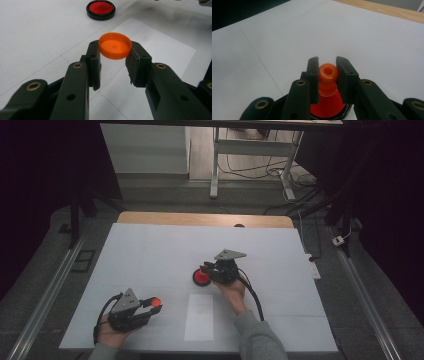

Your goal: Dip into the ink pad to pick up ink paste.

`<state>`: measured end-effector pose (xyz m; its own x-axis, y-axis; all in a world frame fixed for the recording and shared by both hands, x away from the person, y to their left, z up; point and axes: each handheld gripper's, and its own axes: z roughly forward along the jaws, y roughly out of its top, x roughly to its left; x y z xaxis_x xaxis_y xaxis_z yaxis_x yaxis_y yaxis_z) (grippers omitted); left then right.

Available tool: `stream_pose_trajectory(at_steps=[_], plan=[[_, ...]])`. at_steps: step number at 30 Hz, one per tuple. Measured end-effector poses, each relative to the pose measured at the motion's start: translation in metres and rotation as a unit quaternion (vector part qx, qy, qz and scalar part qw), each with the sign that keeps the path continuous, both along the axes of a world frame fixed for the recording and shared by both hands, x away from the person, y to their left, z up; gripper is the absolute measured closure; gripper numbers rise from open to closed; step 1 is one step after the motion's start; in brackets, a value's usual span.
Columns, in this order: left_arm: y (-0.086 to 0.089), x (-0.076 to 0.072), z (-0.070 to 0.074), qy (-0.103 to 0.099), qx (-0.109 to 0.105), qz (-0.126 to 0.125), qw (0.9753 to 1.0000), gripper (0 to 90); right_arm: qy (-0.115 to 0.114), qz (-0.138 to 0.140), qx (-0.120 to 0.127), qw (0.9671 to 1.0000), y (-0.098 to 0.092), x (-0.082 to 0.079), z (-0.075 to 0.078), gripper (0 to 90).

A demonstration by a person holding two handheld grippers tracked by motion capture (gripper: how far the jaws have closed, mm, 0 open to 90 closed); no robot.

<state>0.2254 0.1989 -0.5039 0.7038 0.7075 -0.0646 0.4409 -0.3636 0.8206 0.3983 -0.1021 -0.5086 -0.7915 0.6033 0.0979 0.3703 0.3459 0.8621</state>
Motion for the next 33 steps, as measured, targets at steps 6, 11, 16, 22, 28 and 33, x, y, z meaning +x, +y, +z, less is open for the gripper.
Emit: stream_pose_trajectory(at_steps=[6, 11, 16, 22, 28, 33], plan=[[0.0, 0.0, 0.0, 0.001, 0.001, 0.0, 1.0, 65.3, -0.003, 0.005, -0.013, 0.9999, 0.002, -0.001, -0.003, 72.6], [0.0, 0.0, 0.0, 0.0, 0.0, 0.001, 1.0, 65.3, -0.004, 0.006, -0.028, 0.9996, 0.005, 0.0, -0.007, 72.7], [0.0, 0.0, 0.0, 0.0, 0.0, 0.0, 1.0, 65.3, -0.007, 0.012, -0.048, 0.9987, 0.009, -0.001, -0.011, 72.7], [0.0, 0.0, 0.0, 0.001, 0.0, 0.0, 1.0, 65.3, -0.013, 0.014, -0.066, 0.9976, 0.011, -0.002, -0.013, 72.8], [-0.001, 0.0, 0.0, 0.001, 0.0, -0.001, 1.0, 65.3, -0.028, 0.014, -0.078, 0.9965, 0.013, -0.005, -0.014, 73.0], [-0.001, 0.0, 0.0, 0.0, 0.0, -0.001, 1.0, 65.3, -0.038, 0.009, -0.079, 0.9961, 0.014, -0.008, -0.016, 73.1]])
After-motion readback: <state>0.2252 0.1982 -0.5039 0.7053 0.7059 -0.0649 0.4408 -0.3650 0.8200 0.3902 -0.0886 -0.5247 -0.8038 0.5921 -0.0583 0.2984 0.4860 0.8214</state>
